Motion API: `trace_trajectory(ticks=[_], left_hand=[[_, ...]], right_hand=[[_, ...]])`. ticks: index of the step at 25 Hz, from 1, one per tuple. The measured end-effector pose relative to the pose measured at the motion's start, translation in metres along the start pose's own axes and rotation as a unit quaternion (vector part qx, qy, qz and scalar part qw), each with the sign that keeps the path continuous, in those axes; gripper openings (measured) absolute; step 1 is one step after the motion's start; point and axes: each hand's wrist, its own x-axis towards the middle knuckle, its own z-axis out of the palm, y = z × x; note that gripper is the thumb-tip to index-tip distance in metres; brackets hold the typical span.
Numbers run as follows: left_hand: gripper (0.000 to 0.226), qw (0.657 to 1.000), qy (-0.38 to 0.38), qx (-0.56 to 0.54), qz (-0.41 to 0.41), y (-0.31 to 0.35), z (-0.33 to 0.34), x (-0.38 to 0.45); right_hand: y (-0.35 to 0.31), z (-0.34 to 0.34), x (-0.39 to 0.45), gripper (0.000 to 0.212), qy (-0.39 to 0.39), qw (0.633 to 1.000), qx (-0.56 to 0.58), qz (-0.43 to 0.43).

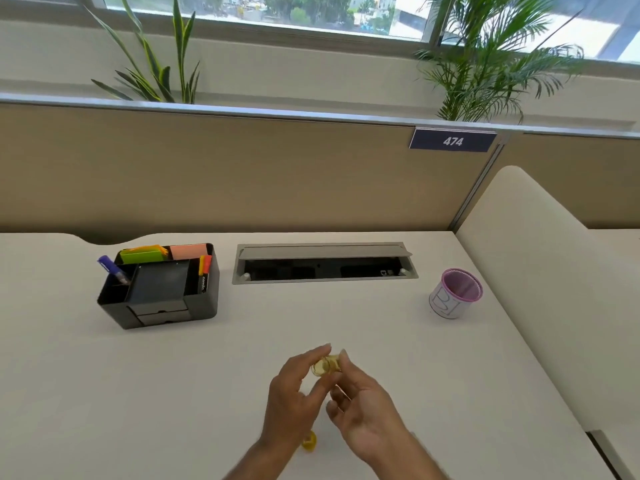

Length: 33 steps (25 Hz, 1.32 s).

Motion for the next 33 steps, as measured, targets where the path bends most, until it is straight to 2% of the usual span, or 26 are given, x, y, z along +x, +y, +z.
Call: trace_trajectory(ticks=[3, 5, 6, 7, 9, 10, 11, 13, 18, 20, 21, 24, 25, 29, 33], left_hand=[[0.028, 1.0, 0.012, 0.017, -0.013, -0.006, -0.022, -0.018], [0.026, 0.998, 0.02, 0.051, -0.022, -0.015, -0.034, -0.027], [0.027, 0.997, 0.021, 0.069, -0.027, -0.018, -0.041, -0.032], [0.029, 0.995, 0.018, 0.089, -0.03, -0.022, -0.048, -0.036], [0.029, 0.992, 0.012, 0.123, -0.035, -0.03, -0.059, -0.047], [0.028, 0.99, 0.01, 0.134, -0.037, -0.033, -0.065, -0.053], [0.027, 0.989, 0.009, 0.141, -0.04, -0.035, -0.069, -0.057], [0.028, 0.988, 0.01, 0.144, -0.047, -0.038, -0.074, -0.065], [0.035, 0.989, -0.006, 0.143, -0.034, -0.036, -0.08, -0.075], [0.039, 0.991, -0.009, 0.128, -0.025, -0.037, -0.083, -0.076], [0.039, 0.993, -0.009, 0.116, -0.024, -0.036, -0.084, -0.076], [0.034, 0.996, -0.007, 0.088, -0.016, -0.039, -0.087, -0.075], [0.033, 0.996, -0.006, 0.083, -0.012, -0.04, -0.087, -0.074], [0.035, 0.997, 0.001, 0.072, 0.009, -0.035, -0.083, -0.071], [0.036, 0.998, -0.004, 0.059, 0.023, -0.025, -0.078, -0.068]], right_hand=[[0.021, 0.002, 0.0, 0.025, -0.001, 0.997, -0.07, -0.007], [0.036, -0.009, 0.008, 0.017, 0.049, 0.973, -0.198, -0.106], [0.044, -0.019, 0.01, 0.009, 0.076, 0.935, -0.297, -0.179], [0.052, -0.029, 0.012, 0.005, 0.09, 0.87, -0.417, -0.246], [0.067, -0.049, 0.018, 0.03, 0.057, 0.721, -0.625, -0.294], [0.074, -0.056, 0.021, 0.042, 0.035, 0.676, -0.678, -0.288], [0.079, -0.059, 0.022, 0.051, 0.022, 0.65, -0.708, -0.275], [0.085, -0.059, 0.025, 0.056, 0.017, 0.628, -0.729, -0.272], [0.087, -0.043, 0.03, 0.037, 0.037, 0.599, -0.744, -0.294], [0.089, -0.04, 0.029, 0.031, 0.034, 0.6, -0.738, -0.306], [0.089, -0.038, 0.027, 0.03, 0.035, 0.621, -0.717, -0.316], [0.081, -0.029, 0.018, 0.026, 0.041, 0.713, -0.601, -0.358], [0.076, -0.024, 0.011, 0.029, 0.03, 0.73, -0.568, -0.379], [0.058, -0.004, -0.023, 0.037, -0.023, 0.737, -0.529, -0.42], [0.05, 0.011, -0.042, 0.024, -0.008, 0.722, -0.502, -0.476]])
